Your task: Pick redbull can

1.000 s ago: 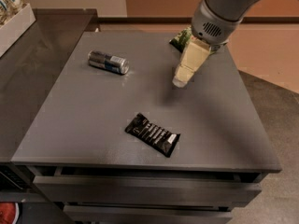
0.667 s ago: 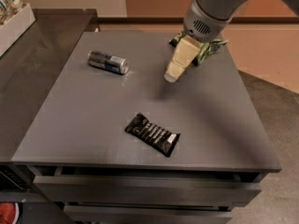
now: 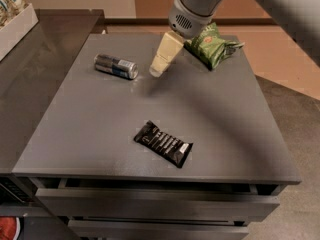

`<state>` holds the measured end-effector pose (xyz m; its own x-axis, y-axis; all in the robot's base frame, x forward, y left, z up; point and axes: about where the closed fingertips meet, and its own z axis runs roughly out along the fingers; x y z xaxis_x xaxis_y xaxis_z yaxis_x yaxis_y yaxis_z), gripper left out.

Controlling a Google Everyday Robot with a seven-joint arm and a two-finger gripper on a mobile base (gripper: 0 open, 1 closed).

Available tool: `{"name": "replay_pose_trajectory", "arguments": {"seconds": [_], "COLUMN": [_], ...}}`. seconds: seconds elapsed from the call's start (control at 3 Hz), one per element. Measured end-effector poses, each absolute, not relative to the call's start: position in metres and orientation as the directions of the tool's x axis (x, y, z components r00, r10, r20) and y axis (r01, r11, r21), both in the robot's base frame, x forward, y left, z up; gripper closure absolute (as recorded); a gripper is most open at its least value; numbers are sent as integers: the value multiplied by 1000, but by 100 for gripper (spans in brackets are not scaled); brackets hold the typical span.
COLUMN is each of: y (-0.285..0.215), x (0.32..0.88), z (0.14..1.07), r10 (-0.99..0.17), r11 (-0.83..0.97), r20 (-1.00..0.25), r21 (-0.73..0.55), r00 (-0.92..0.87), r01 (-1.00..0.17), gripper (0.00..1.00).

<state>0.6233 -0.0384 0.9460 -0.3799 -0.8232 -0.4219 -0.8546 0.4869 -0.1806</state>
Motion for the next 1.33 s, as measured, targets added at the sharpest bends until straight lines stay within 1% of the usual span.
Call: {"name": "replay_pose_trajectory", "arguments": {"seconds": [0.33,0.67,1.0,1.33], "y": [-6,60,60,71], "x": [643,668,668,676], "z": [936,912,912,899], "r10": [-819,-850,-850,-847], "r11": [478,401,401,407], "r20": [-428,-417,-417,-408], "r21": [-140,-119,-119,-90], "r00": [-382,-321,-321,-340], "r01": [-867,-908,-908,-909], "gripper": [0,0,0,0]}}
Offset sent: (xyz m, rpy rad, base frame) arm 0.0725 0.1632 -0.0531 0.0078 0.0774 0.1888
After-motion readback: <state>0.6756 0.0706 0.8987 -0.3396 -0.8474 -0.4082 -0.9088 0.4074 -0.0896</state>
